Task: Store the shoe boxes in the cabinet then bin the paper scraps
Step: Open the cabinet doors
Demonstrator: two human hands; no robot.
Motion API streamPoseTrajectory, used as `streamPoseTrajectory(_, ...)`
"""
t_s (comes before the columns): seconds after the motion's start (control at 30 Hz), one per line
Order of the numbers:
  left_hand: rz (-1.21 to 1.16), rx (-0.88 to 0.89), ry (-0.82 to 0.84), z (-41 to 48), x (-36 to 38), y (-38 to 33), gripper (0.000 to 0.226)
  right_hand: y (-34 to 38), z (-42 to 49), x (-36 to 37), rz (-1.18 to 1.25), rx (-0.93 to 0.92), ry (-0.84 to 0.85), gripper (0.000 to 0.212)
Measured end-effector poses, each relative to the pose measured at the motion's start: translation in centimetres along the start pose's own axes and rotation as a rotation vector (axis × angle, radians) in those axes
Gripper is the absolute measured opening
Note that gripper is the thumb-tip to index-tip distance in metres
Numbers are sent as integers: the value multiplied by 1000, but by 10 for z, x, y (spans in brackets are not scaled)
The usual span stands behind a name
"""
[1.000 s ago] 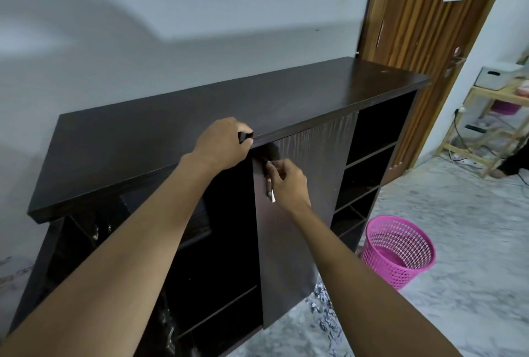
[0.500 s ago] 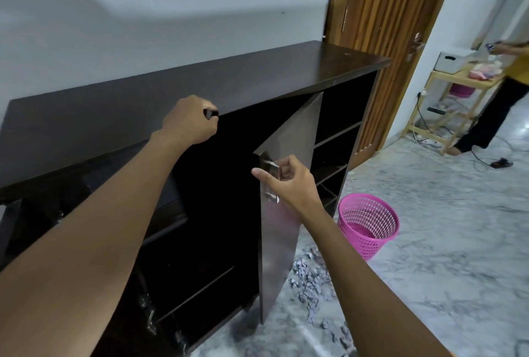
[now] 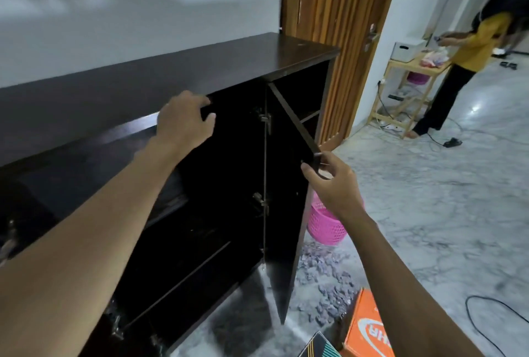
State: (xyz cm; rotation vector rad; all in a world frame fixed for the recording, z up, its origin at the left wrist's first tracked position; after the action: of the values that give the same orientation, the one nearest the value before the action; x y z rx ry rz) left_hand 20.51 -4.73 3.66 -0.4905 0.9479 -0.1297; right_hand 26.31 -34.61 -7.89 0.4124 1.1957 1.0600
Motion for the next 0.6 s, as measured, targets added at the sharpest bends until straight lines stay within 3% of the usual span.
streamPoseTrajectory(0.13,-192,244,372,-3,93,-90,64,-18,5,-43,-20,1,-104,26)
streamPoseTrajectory(0.2,-213,338,438,-1,119,-126,64,-25,10,-60,-78,8,-142,25)
streamPoseTrajectory(0.33,-258,435,399,10,158,-164,48,-44,24,-82,-138,69,-162,22)
streamPoseTrajectory(0.47,-430,416,248,29,184,-177,39,-63,45,-95,-188,124,-199,26)
streamPoseTrajectory(0.6,-452,411,179,47,198,-191,36,-78,65,-106,-219,192,-216,28)
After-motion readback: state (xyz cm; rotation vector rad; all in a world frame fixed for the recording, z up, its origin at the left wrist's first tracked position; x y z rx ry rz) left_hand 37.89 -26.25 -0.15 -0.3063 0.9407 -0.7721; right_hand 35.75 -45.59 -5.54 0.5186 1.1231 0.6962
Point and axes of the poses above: each hand's wrist, its own z-axis towards the middle knuckle, its own x-axis out of the palm, y = z × x, the point moved 8 cm from there along z, towards the middle knuckle, and after that the axes turned 12 degrees about -z, right-handed, at the moved point
